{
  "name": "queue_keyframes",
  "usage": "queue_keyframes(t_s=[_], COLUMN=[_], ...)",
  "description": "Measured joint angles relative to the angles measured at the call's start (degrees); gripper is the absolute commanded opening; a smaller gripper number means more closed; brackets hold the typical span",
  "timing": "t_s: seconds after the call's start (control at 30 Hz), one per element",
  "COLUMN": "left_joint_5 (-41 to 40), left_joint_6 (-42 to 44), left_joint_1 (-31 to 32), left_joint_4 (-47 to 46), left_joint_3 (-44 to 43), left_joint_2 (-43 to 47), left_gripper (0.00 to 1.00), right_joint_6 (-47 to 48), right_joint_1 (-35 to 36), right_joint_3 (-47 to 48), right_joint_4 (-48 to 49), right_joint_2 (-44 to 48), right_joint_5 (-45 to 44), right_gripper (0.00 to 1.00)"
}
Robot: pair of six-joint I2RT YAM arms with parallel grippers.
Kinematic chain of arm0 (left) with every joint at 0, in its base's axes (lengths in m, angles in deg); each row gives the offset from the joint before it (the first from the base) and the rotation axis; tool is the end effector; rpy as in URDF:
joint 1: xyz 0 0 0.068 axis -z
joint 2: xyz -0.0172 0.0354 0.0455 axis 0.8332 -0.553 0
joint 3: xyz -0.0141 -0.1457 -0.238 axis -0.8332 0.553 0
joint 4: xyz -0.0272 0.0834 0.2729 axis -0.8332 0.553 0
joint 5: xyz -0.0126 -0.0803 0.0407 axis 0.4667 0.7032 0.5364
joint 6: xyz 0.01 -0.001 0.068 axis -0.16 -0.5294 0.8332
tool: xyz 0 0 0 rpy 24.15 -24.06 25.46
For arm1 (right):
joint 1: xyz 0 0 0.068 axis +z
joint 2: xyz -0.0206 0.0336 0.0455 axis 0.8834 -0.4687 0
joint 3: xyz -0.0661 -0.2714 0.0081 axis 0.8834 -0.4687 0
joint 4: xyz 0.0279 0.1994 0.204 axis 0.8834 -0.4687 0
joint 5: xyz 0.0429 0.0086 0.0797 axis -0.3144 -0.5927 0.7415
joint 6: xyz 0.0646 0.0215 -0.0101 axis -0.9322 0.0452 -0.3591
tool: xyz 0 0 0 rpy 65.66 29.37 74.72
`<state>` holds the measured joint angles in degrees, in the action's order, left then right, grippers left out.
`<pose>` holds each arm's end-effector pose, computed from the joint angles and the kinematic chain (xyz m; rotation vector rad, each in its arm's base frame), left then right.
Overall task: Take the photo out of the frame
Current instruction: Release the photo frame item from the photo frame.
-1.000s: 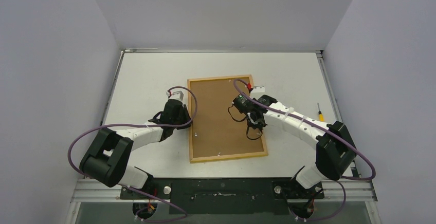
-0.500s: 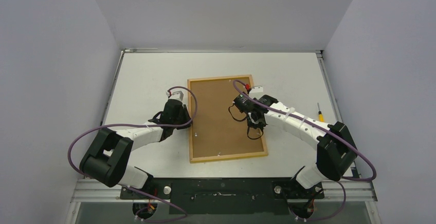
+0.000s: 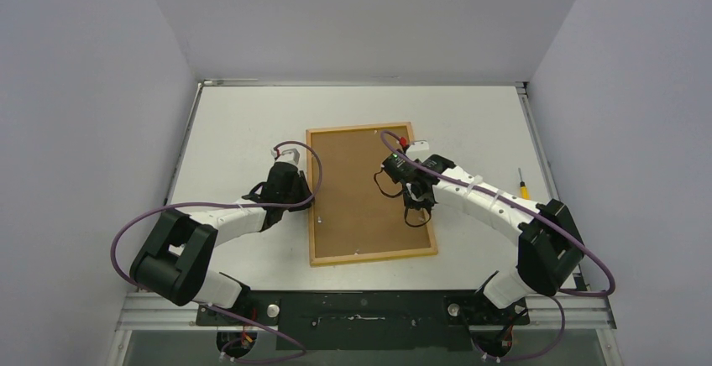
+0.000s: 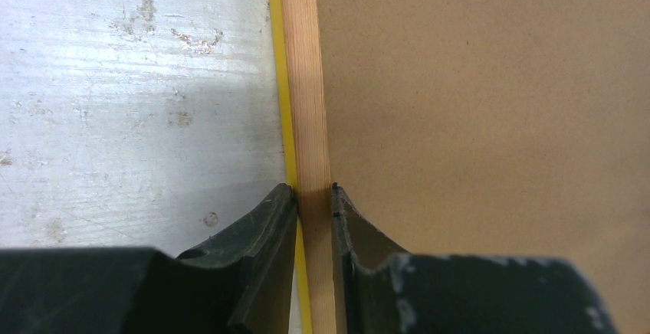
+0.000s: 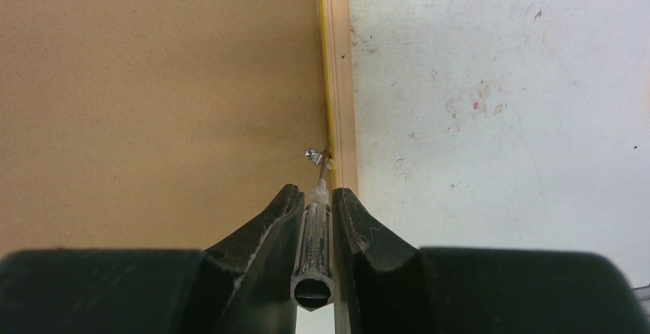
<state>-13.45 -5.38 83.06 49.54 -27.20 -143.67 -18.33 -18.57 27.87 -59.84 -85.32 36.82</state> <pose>0.2672 -0.1294 0.1223 -0.1861 2.3632 -0.4351 0.2400 0.2004 0.2124 -0.0354 2.7069 -0.1399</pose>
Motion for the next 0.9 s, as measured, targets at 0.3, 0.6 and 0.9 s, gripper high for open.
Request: queue_keyframes(t_s=[0.3,0.6,0.9], left_joint_5=[0.0,0.0,-0.33], left_joint_6=[0.0,0.0,0.07], left_joint_1=[0.0,0.0,-0.22], left_joint_4=[0.02,0.02,0.04], left_joint_3=[0.0,0.0,0.0], left_joint_2=[0.0,0.0,0.0], left_gripper=[0.19,0.19,0.18], right_joint_6=[-1.7,-1.9,-1.7], right_joint_1=[0.44,3.39,6.43], right_joint_3=[0.42,0.87,2.08], right_joint_4=[-1.09,-2.51,-6.36], right_joint_2=[-0.59,-1.6,-2.64], right_joint_5=[-1.53,-3.37,-2.38], right_gripper=[0.05,0.05,0.05])
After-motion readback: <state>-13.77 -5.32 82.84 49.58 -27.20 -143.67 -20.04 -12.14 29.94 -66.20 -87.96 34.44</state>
